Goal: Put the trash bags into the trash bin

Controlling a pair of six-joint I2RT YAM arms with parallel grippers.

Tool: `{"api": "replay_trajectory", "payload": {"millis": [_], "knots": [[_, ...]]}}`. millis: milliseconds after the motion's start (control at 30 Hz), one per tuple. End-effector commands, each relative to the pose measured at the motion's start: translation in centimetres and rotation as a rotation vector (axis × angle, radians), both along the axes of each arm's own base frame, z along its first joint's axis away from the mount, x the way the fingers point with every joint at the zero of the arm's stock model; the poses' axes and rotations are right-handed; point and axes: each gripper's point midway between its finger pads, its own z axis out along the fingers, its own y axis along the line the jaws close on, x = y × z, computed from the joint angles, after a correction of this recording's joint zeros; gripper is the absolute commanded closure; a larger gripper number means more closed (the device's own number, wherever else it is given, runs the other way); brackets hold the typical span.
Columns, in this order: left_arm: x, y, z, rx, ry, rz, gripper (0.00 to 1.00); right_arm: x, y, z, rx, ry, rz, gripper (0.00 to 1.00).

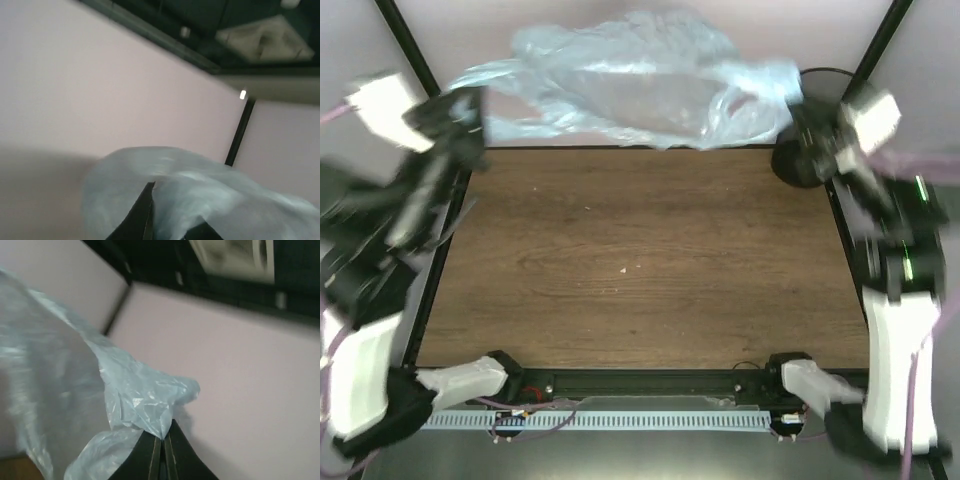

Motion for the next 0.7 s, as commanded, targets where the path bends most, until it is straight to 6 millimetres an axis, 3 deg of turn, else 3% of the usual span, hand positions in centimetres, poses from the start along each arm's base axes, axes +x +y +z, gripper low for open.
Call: {"api": "replay_trajectory", "payload": {"millis": [0, 33, 100, 133, 167, 200, 233, 267, 300, 333, 367, 433, 533, 600, 667], "knots": [[1.4, -0.6, -4.8, 0.076, 0.029, 0.037, 0.96, -7.1, 2.2, -5.2, -0.085, -0.145, 0.192, 0.99], [4.6, -2.0, -11.7, 0.209, 0.177, 0.079, 0.96, -4.4, 2.2, -9.3, -0.109, -0.036, 0.166, 0.99], [8.8, -2.9, -26.6, 0.475, 0.48, 0.174, 0.96, 2.6, 1.2, -19.8, -0.159, 0.2, 0.022, 0.99], [9.4, -2.9, -34.3, 0.603, 0.637, 0.194, 0.96, 6.1, 0.2, -26.3, -0.217, 0.353, -0.085, 0.99], [9.0, -3.0, -40.7, 0.703, 0.78, 0.178, 0.96, 8.7, -1.1, -32.8, -0.29, 0.518, -0.184, 0.99], [7.8, -3.2, -45.2, 0.759, 0.886, 0.137, 0.96, 10.0, -2.5, -39.0, -0.361, 0.713, -0.259, 0.99], [6.2, -4.2, -47.8, 0.797, 0.938, 0.078, 0.96, 9.8, -3.1, -43.7, -0.411, 0.898, -0.261, 0.99], [5.0, -5.0, -48.3, 0.815, 0.927, 0.046, 0.96, 8.5, -2.7, -46.5, -0.42, 1.037, -0.186, 0.99], [3.9, -6.0, -47.6, 0.82, 0.883, 0.008, 0.96, 6.9, -1.9, -47.2, -0.395, 1.11, -0.087, 0.99], [2.9, -7.1, -45.8, 0.807, 0.819, -0.04, 0.96, 5.3, -1.1, -46.3, -0.367, 1.117, -0.004, 0.99], [2.1, -8.0, -43.5, 0.784, 0.752, -0.083, 0.96, 3.6, 0.0, -44.1, -0.343, 1.066, 0.086, 0.99], [0.8, -9.1, -38.1, 0.688, 0.628, -0.155, 0.96, -0.5, 2.1, -37.2, -0.315, 0.859, 0.247, 0.99], [-0.1, -8.5, -31.0, 0.524, 0.479, -0.173, 0.96, -5.4, 3.3, -28.6, -0.25, 0.597, 0.345, 0.99], [-0.3, -7.5, -28.5, 0.455, 0.432, -0.144, 0.96, -7.2, 3.4, -25.0, -0.203, 0.5, 0.355, 0.99], [-0.3, -6.8, -27.1, 0.411, 0.413, -0.115, 0.96, -7.8, 3.4, -22.7, -0.17, 0.463, 0.347, 0.99]]}}
